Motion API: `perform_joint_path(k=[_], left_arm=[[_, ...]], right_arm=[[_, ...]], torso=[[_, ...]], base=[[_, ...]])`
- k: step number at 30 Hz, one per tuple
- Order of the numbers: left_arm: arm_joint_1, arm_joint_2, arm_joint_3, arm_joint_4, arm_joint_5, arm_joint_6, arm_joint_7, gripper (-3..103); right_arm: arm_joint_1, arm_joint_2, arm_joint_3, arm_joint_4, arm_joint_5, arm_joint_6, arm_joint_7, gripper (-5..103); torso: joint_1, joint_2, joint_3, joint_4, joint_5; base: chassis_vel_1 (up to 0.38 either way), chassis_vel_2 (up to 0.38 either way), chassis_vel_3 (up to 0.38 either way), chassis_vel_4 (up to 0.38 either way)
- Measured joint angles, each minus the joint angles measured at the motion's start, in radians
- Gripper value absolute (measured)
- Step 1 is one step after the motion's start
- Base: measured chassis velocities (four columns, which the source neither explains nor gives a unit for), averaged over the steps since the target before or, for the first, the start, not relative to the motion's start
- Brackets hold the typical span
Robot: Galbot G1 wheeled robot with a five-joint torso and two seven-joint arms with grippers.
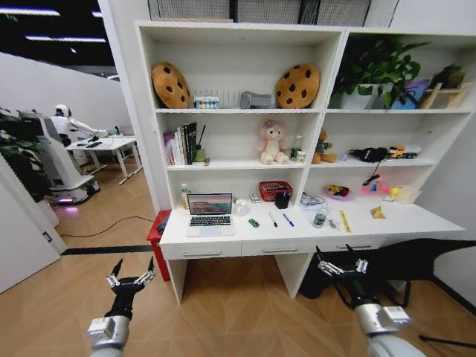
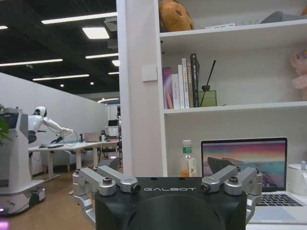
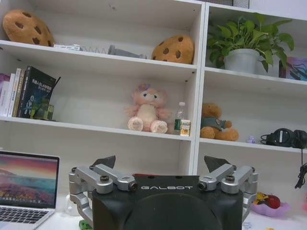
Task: Organize the objects on the table.
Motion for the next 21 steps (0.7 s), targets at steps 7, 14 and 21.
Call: perform_joint_path(k=[7,14,21], left_arm=[[0.004,-0.044,0.013,-0.002,0.035,0.002,0.0,100],[-0.003,-0.069,0.006,0.012,0.061,-0.013,0.012,100],[-0.015,-0.058,0.007,0.029,0.076,-0.021,0.018,100]], right_arm=[[0.048,0.022,-0.018,-0.038,0.006,-0.001,-0.001,100],[0.085,0.055,-0.049,-0.06,-0.038,0.01,-0.003,100],[0.091,0.067,-0.045,-0.058,-0.046,0.012,0.001,100]], torso=[[0.0,0.0,0.0,0.0,0.0003],[0.0,0.0,0.0,0.0001,0.0001],[0.0,0.0,0.0,0.0,0.0001]], base=[[0.0,0.0,0.0,0.0],[0.0,0.0,0.0,0.0],[0.0,0.0,0.0,0.0]])
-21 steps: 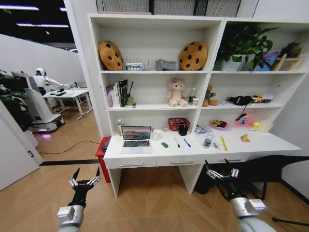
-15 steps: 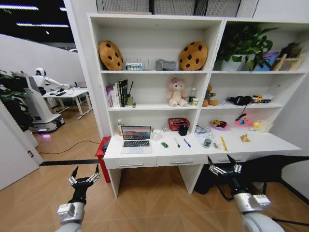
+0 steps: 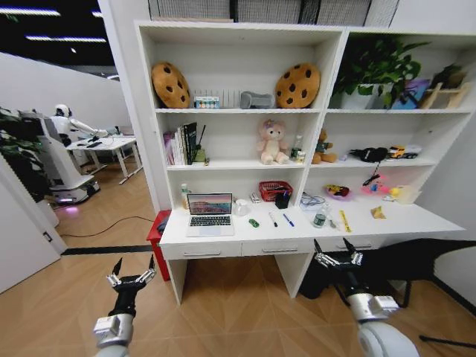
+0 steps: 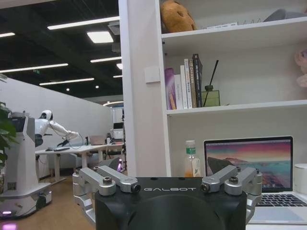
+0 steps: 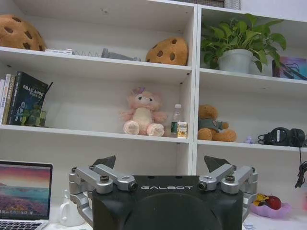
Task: Organize the objects on the table.
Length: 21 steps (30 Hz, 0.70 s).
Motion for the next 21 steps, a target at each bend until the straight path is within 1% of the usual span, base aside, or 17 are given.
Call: perform_joint_path(k=[10,15,21], left_arm=[[-0.005,-0.022,0.002,0.004,-0.005,0.0,-0.001,100],[-0.008,-0.038,0.008,0.004,0.003,0.0,-0.003,100],[-0.003,-0.04,0.007,0.006,0.008,-0.001,-0.003,100]], right_arm=[[-0.021,0.019,0.007,0.012,-0.003,-0.001,0.0,100],[-0.022,0.016,-0.005,0.008,-0.008,-0.001,-0.005,100],[-0.013,0.016,-0.017,0.0,-0.021,-0.005,0.0,100]], torso=[[0.0,0.0,0.0,0.0,0.0001],[0.0,0.0,0.0,-0.0001,0.0001],[0.0,0.0,0.0,0.0,0.0001]], base=[[0.0,0.0,0.0,0.0],[0.0,0.0,0.0,0.0],[0.0,0.0,0.0,0.0]])
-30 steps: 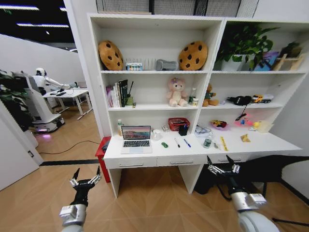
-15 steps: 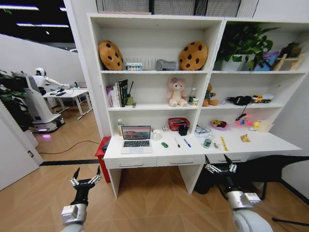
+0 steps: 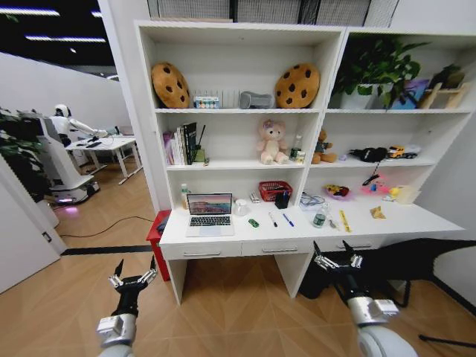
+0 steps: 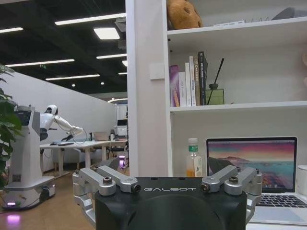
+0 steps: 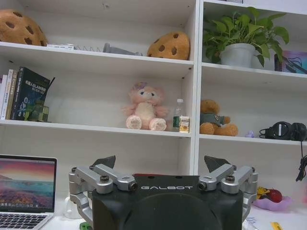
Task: Organize the objects on the table.
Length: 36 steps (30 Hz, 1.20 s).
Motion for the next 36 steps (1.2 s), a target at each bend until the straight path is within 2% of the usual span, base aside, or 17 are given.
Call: perform_joint_path(k=[11,20,24,27,30,36], left_arm=[[0.022,-0.003,-0.003,-0.014,0.018,-0.004,0.0,100],[0.028,-0.002,-0.005,-0.026,0.027,0.001,-0.002,100],[0.03,-0.004,-0.005,-0.026,0.027,0.002,-0.003,100],[0.03,-0.007,-0.005,-0.026,0.027,0.002,-0.003,100],[0.026,-0.011,-0.006,-0.025,0.027,0.002,-0.004,100],[0.023,-0.013,-0.005,-0.019,0.031,0.002,-0.005,100]], right_arm=[[-0.023,0.013,-0.001,0.01,-0.023,0.002,0.004,100],[-0.029,0.014,0.003,0.017,-0.03,0.003,0.012,100],[-0.024,0.011,0.002,0.017,-0.028,0.004,0.013,100],[-0.02,0.007,-0.001,0.016,-0.027,0.003,0.013,100],[-0.013,0.003,-0.005,0.008,-0.026,0.003,0.012,100],[0.001,0.0,-0.012,-0.002,-0.025,0.001,0.011,100]], torso=[[0.0,0.0,0.0,-0.0001,-0.0001],[0.0,0.0,0.0,-0.0002,0.0004],[0.0,0.0,0.0,-0.0001,-0.0006],[0.0,0.0,0.0,0.0005,0.0004],[0.0,0.0,0.0,-0.0006,0.0002],[0.0,0.0,0.0,0.0001,0.0001]], base=[[-0.035,0.038,0.03,-0.03],[-0.171,0.173,0.163,-0.167],[-0.173,0.172,0.183,-0.161],[-0.144,0.16,0.146,-0.159],[-0.166,0.144,0.152,-0.151],[-0.172,0.173,0.183,-0.161]])
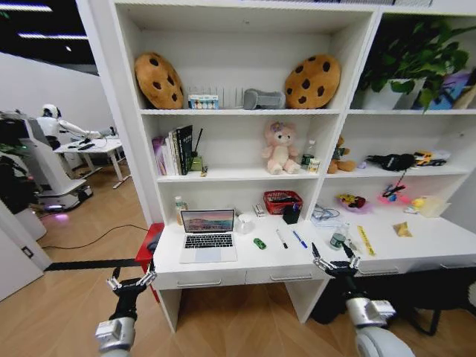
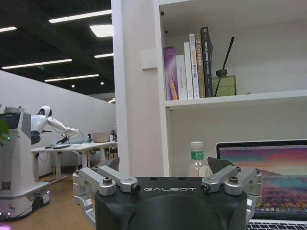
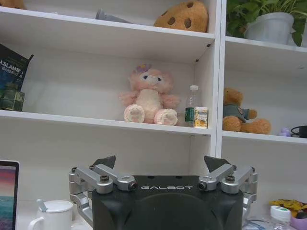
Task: Organize the objects on the table.
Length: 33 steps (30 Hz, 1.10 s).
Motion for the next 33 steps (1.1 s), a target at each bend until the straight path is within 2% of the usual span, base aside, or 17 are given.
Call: perform_joint_path(k=[8,10,11,12,14,18,20,21,23,24,26,27,28,29,31,32,33], left_arm=[[0.0,-0.002,0.002,0.004,0.007,0.0,-0.002,100],[0.001,-0.003,0.002,0.006,0.011,0.0,-0.004,100],[0.002,-0.003,0.002,0.006,0.012,0.0,-0.005,100],[0.002,-0.003,0.002,0.006,0.012,0.0,-0.005,100],[0.001,-0.003,0.001,0.007,0.011,0.001,-0.006,100],[-0.003,-0.005,-0.001,0.013,0.01,0.001,-0.008,100],[-0.003,-0.009,0.001,0.014,0.01,0.001,-0.009,100],[-0.002,-0.012,0.003,0.014,0.01,0.002,-0.01,100],[-0.002,-0.013,0.003,0.014,0.01,0.003,-0.011,100],[-0.003,-0.013,0.003,0.014,0.011,0.005,-0.012,100],[-0.004,-0.012,0.003,0.015,0.012,0.008,-0.012,100],[-0.004,-0.01,0.003,0.015,0.012,0.011,-0.012,101],[-0.004,-0.008,0.003,0.015,0.012,0.014,-0.012,97],[-0.004,-0.008,0.003,0.015,0.012,0.014,-0.012,97],[-0.005,-0.004,0.002,0.016,0.016,0.017,-0.009,87],[-0.005,-0.004,0.002,0.016,0.016,0.017,-0.009,87],[-0.005,-0.002,0.002,0.016,0.019,0.017,-0.008,81]], right_arm=[[0.004,0.003,-0.004,-0.013,-0.002,0.0,-0.001,100],[0.007,0.005,-0.005,-0.016,-0.003,0.0,-0.001,100],[0.009,0.006,-0.007,-0.019,-0.003,0.0,-0.001,100],[0.009,0.006,-0.007,-0.019,-0.003,0.0,-0.001,100],[0.012,0.007,-0.009,-0.023,-0.006,0.0,-0.001,100],[0.02,0.009,-0.012,-0.031,-0.015,0.0,-0.001,100],[0.024,0.011,-0.013,-0.035,-0.02,0.001,0.001,100],[0.025,0.014,-0.016,-0.037,-0.023,0.002,0.002,100],[0.023,0.016,-0.017,-0.036,-0.022,0.005,0.001,100],[0.02,0.017,-0.017,-0.034,-0.021,0.006,0.001,100],[0.019,0.019,-0.018,-0.033,-0.023,0.008,0.0,100],[0.02,0.02,-0.018,-0.036,-0.025,0.009,0.0,100],[0.021,0.021,-0.018,-0.04,-0.027,0.01,0.0,100],[0.021,0.021,-0.018,-0.04,-0.027,0.01,0.0,100],[0.021,0.023,-0.017,-0.046,-0.031,0.013,0.001,100],[0.021,0.023,-0.017,-0.046,-0.031,0.013,0.001,100],[0.021,0.023,-0.016,-0.048,-0.032,0.013,0.001,100]], torso=[[0.0,0.0,0.0,-0.0003,0.0004],[0.0,0.0,0.0,-0.0002,-0.0011],[0.0,0.0,0.0,0.0004,0.0008],[0.0,0.0,0.0,0.0004,0.0008],[0.0,0.0,0.0,-0.0003,-0.001],[0.0,0.0,0.0,-0.0003,0.0],[0.0,0.0,0.0,-0.0002,-0.0012],[0.0,0.0,0.0,0.0004,0.001],[0.0,0.0,0.0,0.0001,0.0006],[0.0,0.0,0.0,-0.0001,-0.001],[0.001,0.0,0.0,-0.0006,-0.0002],[0.001,0.0,0.0,0.0,0.0006],[0.001,0.0,0.0,-0.0001,-0.0001],[0.001,0.0,0.0,-0.0001,-0.0001],[0.0,0.0,0.0,-0.0002,0.0],[0.0,0.0,0.0,-0.0002,0.0],[0.0,0.0,0.0,-0.0002,-0.0001]], base=[[-0.199,0.194,0.195,-0.205],[-0.203,0.206,0.195,-0.195],[-0.176,0.208,0.191,-0.208],[-0.176,0.208,0.191,-0.208],[-0.207,0.198,0.215,-0.199],[-0.204,0.196,0.193,-0.198],[-0.205,0.199,0.199,-0.171],[-0.173,0.17,0.175,-0.203],[-0.192,0.197,0.175,-0.19],[-0.192,0.156,0.171,-0.19],[-0.17,0.156,0.117,-0.14],[-0.114,0.134,0.117,-0.063],[-0.059,0.076,0.076,-0.063],[-0.059,0.076,0.076,-0.063],[-0.029,0.013,-0.003,-0.008],[0.0,0.0,0.0,0.0],[0.052,-0.015,-0.049,0.035]])
